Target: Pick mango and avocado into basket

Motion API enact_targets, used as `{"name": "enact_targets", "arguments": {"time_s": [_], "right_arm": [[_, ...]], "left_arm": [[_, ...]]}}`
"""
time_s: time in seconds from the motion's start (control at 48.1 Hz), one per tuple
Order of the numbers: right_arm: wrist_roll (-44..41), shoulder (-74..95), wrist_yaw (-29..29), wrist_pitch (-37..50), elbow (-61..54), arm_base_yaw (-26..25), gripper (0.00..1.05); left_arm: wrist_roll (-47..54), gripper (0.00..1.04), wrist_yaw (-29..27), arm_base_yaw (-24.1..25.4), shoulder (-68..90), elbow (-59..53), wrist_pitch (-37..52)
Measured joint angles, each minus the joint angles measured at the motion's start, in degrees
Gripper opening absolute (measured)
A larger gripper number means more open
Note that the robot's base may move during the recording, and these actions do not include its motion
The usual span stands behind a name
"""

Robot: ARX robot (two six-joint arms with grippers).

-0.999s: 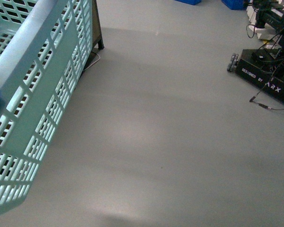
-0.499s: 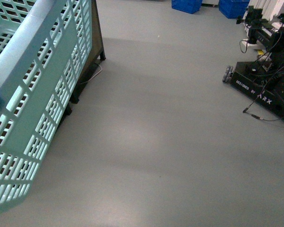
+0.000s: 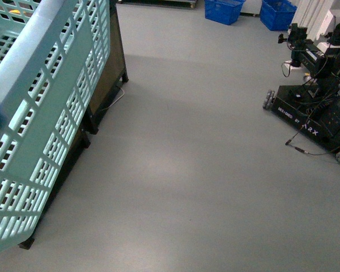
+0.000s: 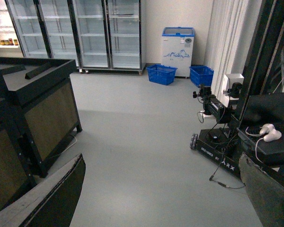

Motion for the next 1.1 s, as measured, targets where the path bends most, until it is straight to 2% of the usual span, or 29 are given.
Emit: {"name": "enact_targets", "arguments": {"time_s": [0.312, 1.103], "right_arm": [[0.0, 0.0, 0.2, 0.0, 0.0, 0.0, 0.97], [0.0, 0.0, 0.0, 0.0, 0.0, 0.0, 0.97]], "left_arm": [[-0.3, 0.05, 1.2, -0.3, 0.1, 0.0, 0.0], [0.2, 0.05, -0.1, 0.0, 0.2, -0.2, 0.0]]}}
